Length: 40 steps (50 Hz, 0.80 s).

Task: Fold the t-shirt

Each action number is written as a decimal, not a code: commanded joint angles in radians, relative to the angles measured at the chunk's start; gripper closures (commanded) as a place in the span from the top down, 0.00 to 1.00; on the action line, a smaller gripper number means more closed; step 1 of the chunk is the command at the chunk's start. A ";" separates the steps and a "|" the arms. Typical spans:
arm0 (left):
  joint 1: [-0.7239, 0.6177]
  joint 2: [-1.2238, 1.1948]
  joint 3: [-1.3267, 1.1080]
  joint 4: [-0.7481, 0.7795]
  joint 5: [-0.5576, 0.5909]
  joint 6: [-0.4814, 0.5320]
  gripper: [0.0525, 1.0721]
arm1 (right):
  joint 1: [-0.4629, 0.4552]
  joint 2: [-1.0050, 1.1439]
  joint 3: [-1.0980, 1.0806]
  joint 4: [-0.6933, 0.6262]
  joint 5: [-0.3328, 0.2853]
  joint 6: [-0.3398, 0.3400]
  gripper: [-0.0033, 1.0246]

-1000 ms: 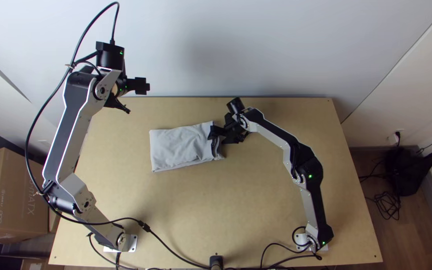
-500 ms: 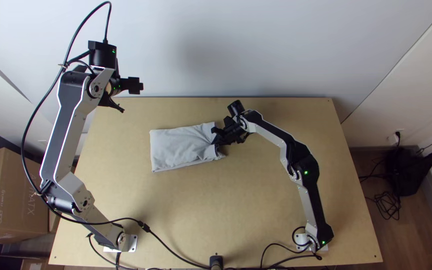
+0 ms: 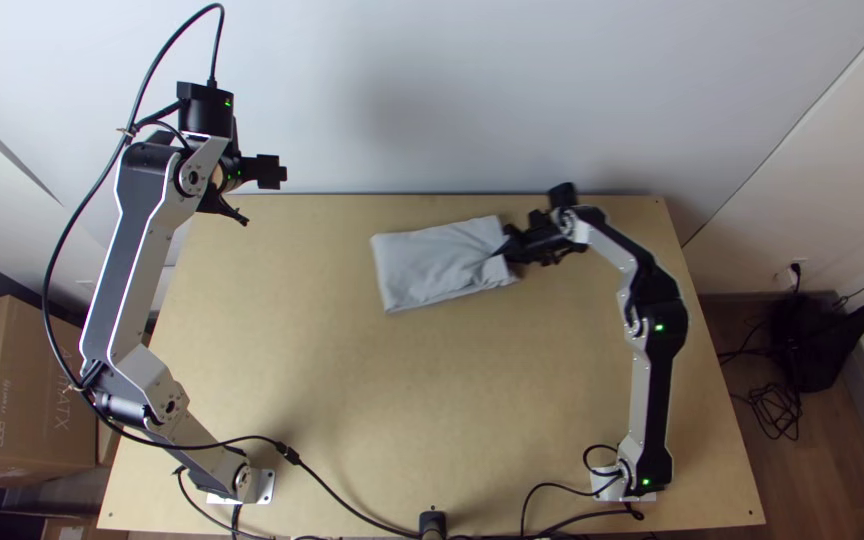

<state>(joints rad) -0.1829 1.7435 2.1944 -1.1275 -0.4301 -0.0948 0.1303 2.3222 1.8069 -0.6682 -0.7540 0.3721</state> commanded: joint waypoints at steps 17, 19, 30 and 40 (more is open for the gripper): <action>0.008 -0.018 0.008 0.025 -0.001 0.017 0.95 | -0.475 -0.017 0.000 -0.004 0.012 -0.019 0.03; 0.008 -0.016 0.010 0.031 -0.001 0.018 0.95 | -0.515 -0.015 0.003 -0.002 0.012 -0.018 0.03; 0.010 -0.018 0.010 0.038 -0.001 0.018 0.95 | -0.692 -0.015 0.000 -0.001 0.016 -0.013 0.03; 0.008 -0.021 0.011 0.041 0.001 0.018 0.95 | -0.790 -0.021 0.014 0.001 0.030 -0.018 0.60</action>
<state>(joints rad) -0.1825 1.7435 2.1944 -1.1000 -0.4301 -0.0925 -0.6178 2.3184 1.8072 -0.6670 -0.7517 0.3645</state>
